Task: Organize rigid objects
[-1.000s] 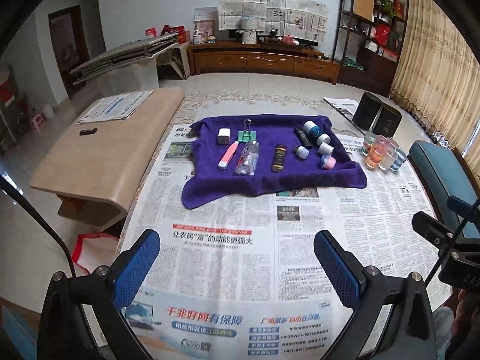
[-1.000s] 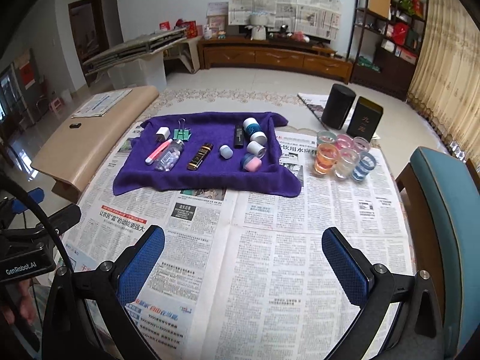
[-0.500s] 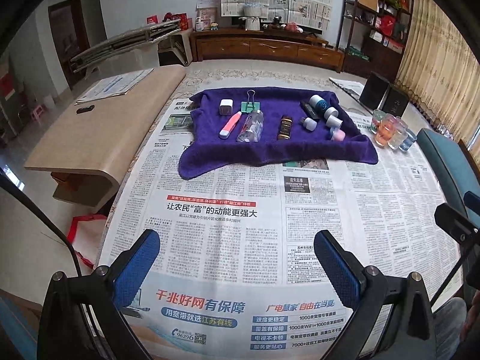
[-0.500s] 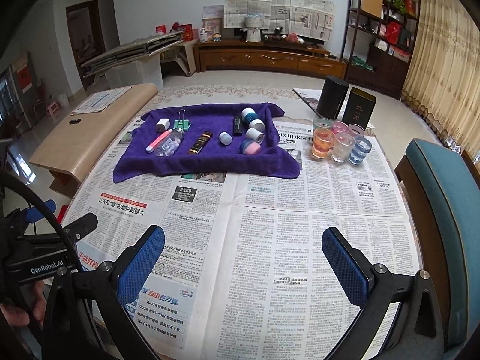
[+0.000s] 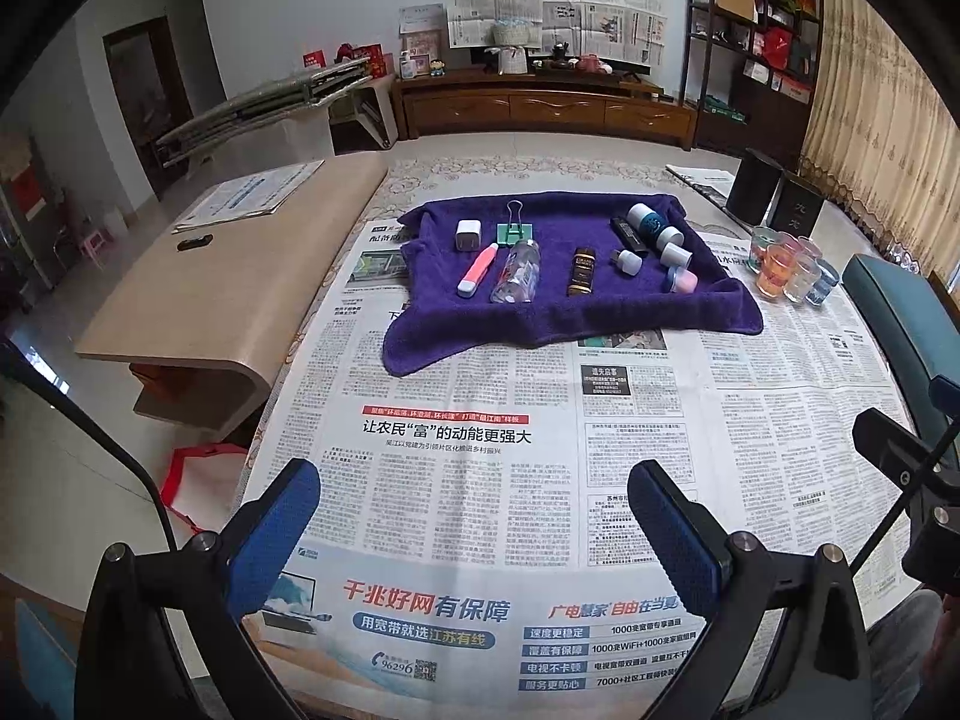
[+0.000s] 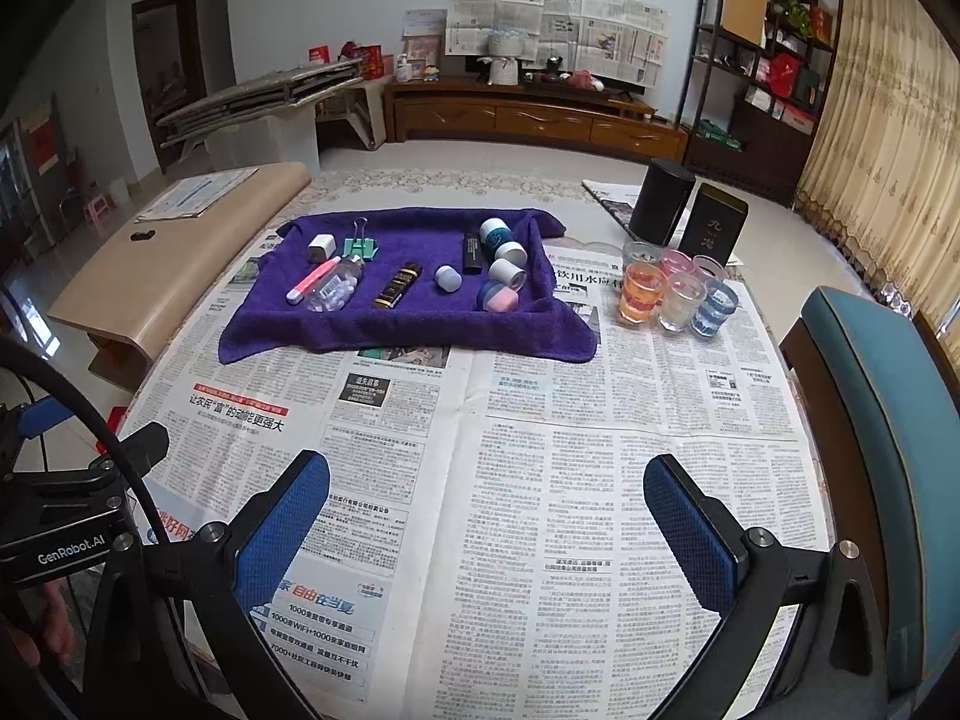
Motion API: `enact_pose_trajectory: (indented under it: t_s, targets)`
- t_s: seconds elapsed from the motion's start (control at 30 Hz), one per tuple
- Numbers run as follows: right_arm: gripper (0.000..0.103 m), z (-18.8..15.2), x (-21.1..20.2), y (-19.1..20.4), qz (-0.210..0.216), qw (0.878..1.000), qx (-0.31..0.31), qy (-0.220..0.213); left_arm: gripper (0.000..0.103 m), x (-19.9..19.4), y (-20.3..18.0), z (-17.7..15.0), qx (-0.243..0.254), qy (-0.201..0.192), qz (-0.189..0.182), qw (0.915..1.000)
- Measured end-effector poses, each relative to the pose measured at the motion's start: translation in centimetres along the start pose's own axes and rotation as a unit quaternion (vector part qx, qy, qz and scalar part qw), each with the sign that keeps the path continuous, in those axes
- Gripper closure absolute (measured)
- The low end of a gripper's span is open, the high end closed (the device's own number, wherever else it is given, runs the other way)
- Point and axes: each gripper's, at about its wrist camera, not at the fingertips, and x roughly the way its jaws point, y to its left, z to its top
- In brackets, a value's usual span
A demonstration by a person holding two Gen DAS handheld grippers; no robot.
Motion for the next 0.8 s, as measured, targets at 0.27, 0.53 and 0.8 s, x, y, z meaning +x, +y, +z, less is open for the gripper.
enact_pose_trajectory:
  t_s: [0.27,0.53,0.8]
  targets:
    - [0.0,0.08,-0.89,0.32,0.001,1.0,0.002,-0.006,0.0,0.27,0.02,-0.15,0.004,0.01,0.0,0.9999]
    - [0.0,0.18,-0.98,0.38,0.003,1.0,0.006,-0.004,0.0,0.31,-0.02,-0.16,0.006,0.013,0.0,0.9999]
    - [0.0,0.2,-1.11,0.33,0.002,1.0,0.007,-0.005,0.0,0.29,0.01,-0.13,0.006,0.012,0.0,0.9999]
